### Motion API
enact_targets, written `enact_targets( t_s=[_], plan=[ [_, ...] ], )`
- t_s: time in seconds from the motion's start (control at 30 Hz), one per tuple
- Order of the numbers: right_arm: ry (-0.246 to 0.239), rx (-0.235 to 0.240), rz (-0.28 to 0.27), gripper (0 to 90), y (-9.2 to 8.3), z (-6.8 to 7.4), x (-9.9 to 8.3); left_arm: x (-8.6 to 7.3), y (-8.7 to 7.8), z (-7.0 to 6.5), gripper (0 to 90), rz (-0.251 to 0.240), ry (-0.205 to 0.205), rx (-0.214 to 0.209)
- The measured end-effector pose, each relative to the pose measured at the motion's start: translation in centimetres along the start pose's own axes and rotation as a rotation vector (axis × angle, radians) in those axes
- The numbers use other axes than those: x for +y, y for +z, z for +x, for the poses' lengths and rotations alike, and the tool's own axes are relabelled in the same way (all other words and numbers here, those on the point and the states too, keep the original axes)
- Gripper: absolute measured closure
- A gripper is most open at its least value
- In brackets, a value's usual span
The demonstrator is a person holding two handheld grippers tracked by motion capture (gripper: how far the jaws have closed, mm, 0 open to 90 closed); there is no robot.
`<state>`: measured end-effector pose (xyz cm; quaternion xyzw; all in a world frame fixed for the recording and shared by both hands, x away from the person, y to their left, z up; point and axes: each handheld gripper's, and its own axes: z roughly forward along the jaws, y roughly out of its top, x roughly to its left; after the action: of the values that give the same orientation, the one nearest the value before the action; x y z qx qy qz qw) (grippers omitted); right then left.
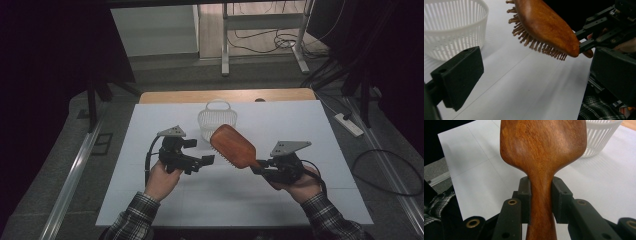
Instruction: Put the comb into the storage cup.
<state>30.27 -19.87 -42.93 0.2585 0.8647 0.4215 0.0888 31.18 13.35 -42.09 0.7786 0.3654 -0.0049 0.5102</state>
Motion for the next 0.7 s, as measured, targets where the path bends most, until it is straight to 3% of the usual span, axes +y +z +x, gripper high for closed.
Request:
enact_targets(
  t_s=[0.7],
  plan=[
    [-0.027,0.045,-0.025,71.6,1.0,1.7,0.3,-0.8,1.7,0.5,0.0,0.007,-0.087,-0.089]
  ],
)
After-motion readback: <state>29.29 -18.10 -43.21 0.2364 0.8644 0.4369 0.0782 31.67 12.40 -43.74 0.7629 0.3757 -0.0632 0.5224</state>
